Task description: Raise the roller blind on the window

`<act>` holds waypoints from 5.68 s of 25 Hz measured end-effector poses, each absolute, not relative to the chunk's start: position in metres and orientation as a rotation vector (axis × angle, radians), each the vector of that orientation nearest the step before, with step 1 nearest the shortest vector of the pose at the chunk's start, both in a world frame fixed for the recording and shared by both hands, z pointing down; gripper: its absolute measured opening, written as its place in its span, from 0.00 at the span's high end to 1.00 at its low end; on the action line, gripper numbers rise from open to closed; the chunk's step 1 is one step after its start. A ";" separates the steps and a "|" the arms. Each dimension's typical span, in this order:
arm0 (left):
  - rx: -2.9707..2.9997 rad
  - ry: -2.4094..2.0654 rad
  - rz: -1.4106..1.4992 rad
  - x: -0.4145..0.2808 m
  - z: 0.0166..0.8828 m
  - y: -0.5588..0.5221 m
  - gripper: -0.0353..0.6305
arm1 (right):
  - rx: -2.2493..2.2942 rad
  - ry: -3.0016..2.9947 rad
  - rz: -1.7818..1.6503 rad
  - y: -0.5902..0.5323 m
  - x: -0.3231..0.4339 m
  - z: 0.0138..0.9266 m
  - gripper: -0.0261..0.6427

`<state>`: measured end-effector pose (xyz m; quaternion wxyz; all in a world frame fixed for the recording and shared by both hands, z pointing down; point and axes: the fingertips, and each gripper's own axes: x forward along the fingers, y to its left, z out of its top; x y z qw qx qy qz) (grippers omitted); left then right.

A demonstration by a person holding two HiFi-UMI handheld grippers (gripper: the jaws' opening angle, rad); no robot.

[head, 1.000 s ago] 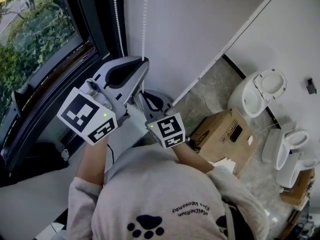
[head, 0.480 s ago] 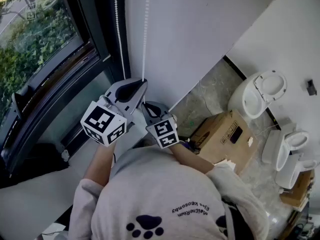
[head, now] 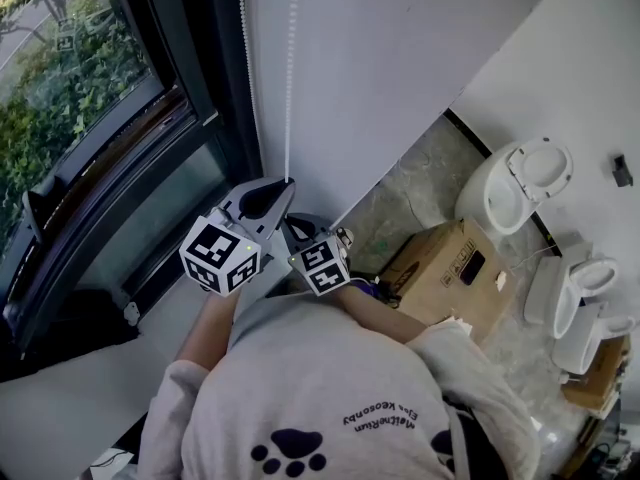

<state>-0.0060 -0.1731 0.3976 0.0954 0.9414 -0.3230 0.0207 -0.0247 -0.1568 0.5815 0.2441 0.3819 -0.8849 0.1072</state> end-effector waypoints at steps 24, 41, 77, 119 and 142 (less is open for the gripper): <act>2.772 -0.976 0.050 -0.017 0.409 -0.173 0.93 | 1.180 -2.571 0.270 -0.142 0.003 0.461 0.72; 2.773 -0.996 0.042 -0.022 0.410 -0.167 0.93 | 1.186 -2.914 -0.102 -0.167 -0.036 0.246 0.79; 2.556 -0.960 0.305 -0.035 0.581 -0.152 0.93 | 1.243 -2.677 0.039 -0.178 -0.040 0.409 0.94; 3.020 -0.899 -0.099 -0.022 0.265 -0.162 0.78 | 1.260 -2.670 0.038 -0.166 -0.034 0.430 0.94; 2.879 -0.912 -0.063 -0.019 0.328 -0.174 0.93 | 1.146 -2.534 0.196 -0.157 -0.033 0.509 0.94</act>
